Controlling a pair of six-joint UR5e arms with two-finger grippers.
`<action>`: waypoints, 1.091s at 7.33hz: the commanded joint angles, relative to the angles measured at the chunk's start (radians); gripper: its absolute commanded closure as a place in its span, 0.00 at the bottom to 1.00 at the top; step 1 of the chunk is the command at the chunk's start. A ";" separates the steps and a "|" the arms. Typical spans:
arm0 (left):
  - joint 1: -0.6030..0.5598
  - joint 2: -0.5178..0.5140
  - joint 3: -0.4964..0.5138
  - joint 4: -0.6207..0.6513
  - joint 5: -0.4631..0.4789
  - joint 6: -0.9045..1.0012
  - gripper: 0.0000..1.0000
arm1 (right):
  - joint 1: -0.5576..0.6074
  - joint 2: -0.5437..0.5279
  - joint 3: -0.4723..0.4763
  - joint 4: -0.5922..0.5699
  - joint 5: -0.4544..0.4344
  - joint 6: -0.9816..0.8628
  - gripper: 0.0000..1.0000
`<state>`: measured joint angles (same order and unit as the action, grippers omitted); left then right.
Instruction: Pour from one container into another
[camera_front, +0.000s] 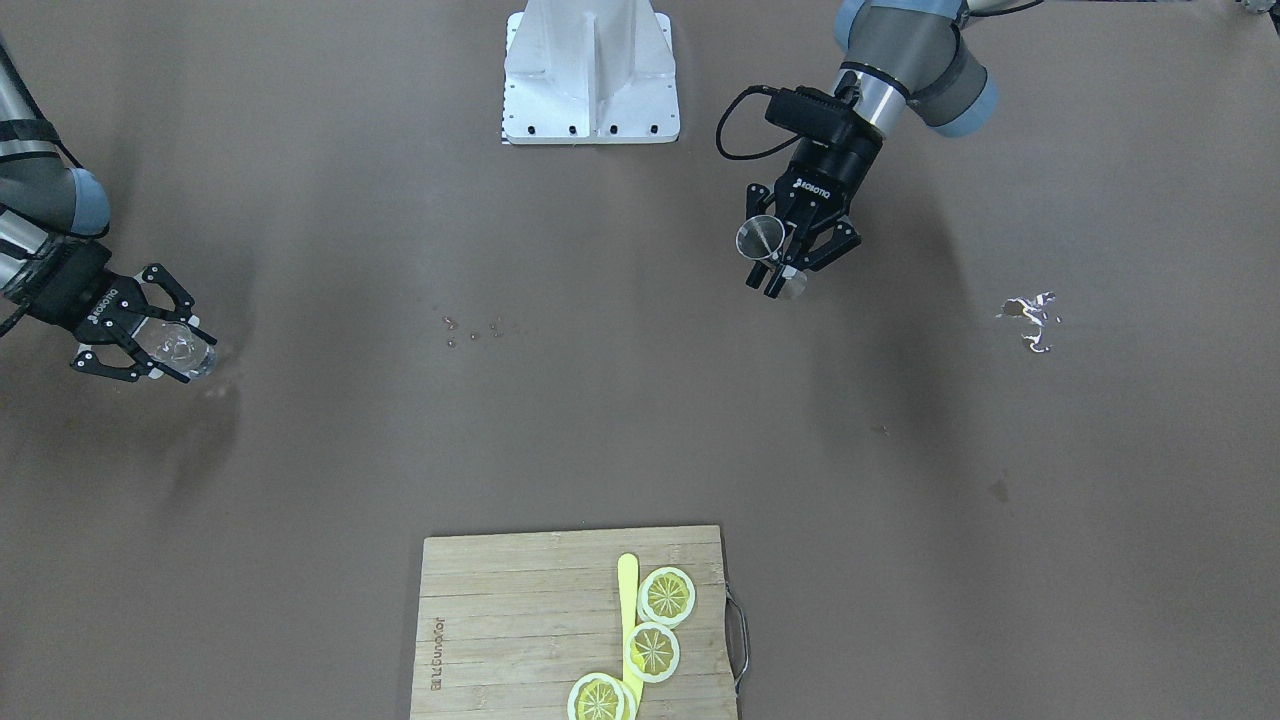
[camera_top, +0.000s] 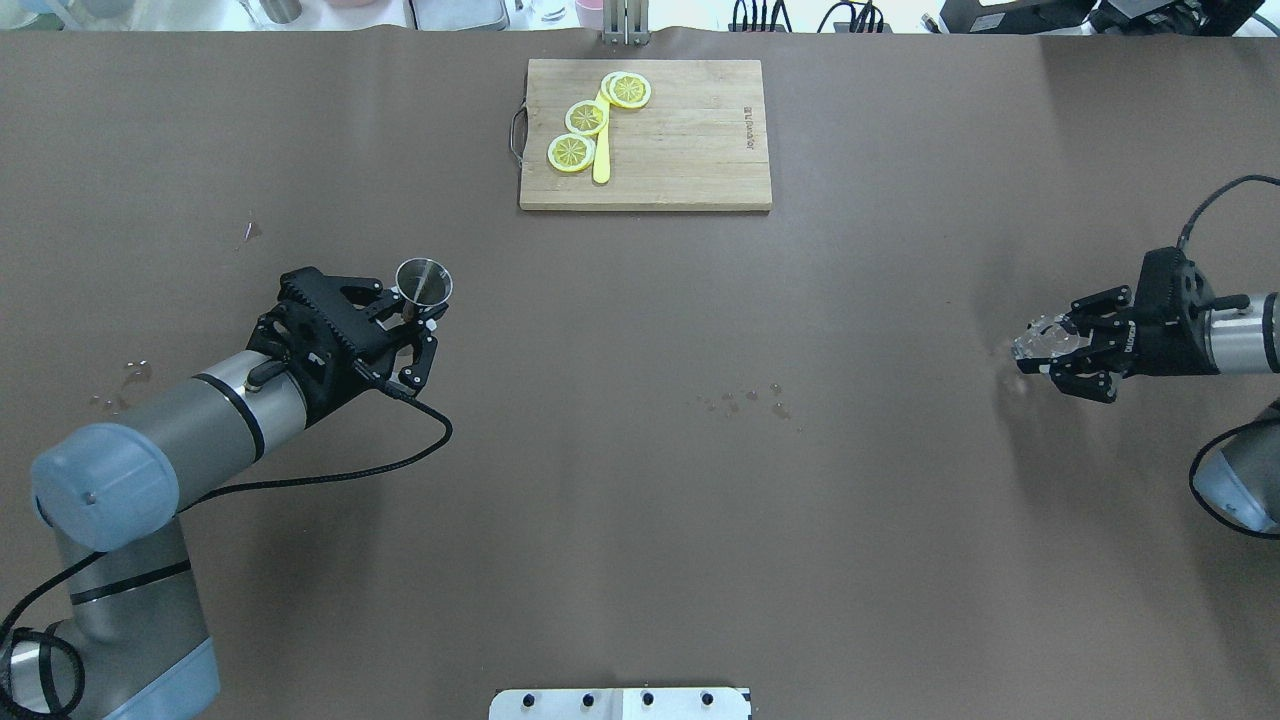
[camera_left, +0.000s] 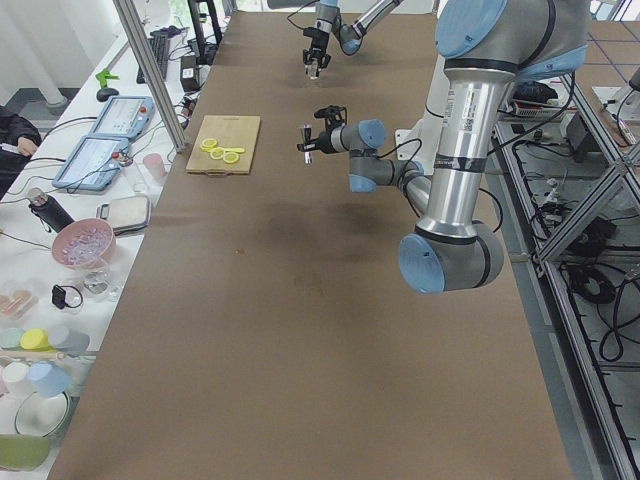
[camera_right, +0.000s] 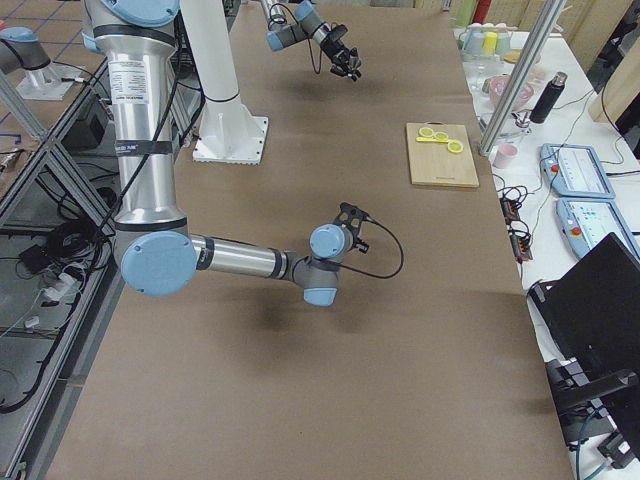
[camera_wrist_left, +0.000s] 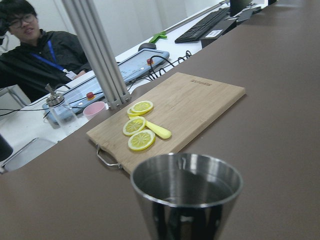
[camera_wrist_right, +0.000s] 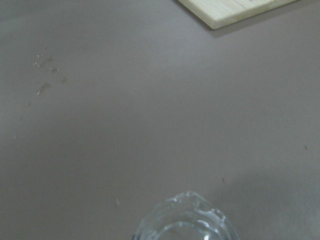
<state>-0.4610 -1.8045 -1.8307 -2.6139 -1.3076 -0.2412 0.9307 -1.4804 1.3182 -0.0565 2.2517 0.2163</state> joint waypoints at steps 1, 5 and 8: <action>-0.114 -0.141 0.118 -0.020 -0.286 0.114 1.00 | 0.008 0.080 0.142 -0.294 0.055 -0.076 1.00; -0.171 -0.396 0.519 -0.271 -0.580 0.198 1.00 | -0.038 0.240 0.157 -0.483 0.055 -0.144 1.00; -0.131 -0.530 0.713 -0.412 -0.633 0.197 1.00 | -0.052 0.318 0.188 -0.542 0.063 -0.149 1.00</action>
<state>-0.6187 -2.2855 -1.1882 -2.9685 -1.9266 -0.0435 0.8870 -1.1765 1.4854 -0.5853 2.3102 0.0691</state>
